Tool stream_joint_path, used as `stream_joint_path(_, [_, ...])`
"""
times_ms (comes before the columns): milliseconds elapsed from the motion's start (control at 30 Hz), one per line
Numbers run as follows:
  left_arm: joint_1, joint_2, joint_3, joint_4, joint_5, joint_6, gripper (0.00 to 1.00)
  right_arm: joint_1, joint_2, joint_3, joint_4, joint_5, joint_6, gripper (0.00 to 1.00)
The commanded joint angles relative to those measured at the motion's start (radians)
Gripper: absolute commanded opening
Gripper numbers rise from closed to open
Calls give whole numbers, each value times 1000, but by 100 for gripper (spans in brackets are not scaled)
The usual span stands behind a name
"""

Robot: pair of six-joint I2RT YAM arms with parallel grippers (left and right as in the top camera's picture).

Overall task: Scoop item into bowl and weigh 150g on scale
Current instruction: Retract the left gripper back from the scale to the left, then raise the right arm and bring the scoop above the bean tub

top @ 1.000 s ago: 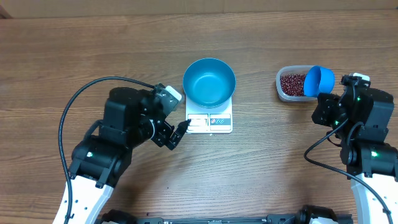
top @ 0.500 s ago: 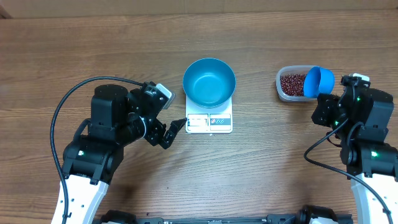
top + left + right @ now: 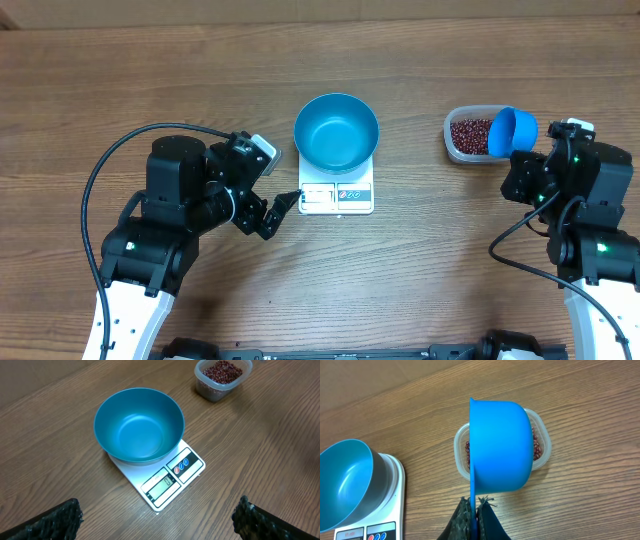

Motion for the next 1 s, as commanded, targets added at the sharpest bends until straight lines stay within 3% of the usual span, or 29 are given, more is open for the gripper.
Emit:
stream_joint_path(0, [5, 6, 28, 1, 23, 22, 100, 6, -1, 27, 9, 10, 0, 4])
stream_joint_path(333, [5, 6, 28, 2, 23, 22, 100, 6, 15, 28, -12, 10, -7, 4])
stream_joint_path(500, [5, 6, 28, 2, 23, 22, 100, 6, 76, 56, -45, 11, -82, 4])
stream_joint_path(967, [5, 6, 28, 1, 23, 22, 100, 5, 386, 497, -313, 146, -253, 3])
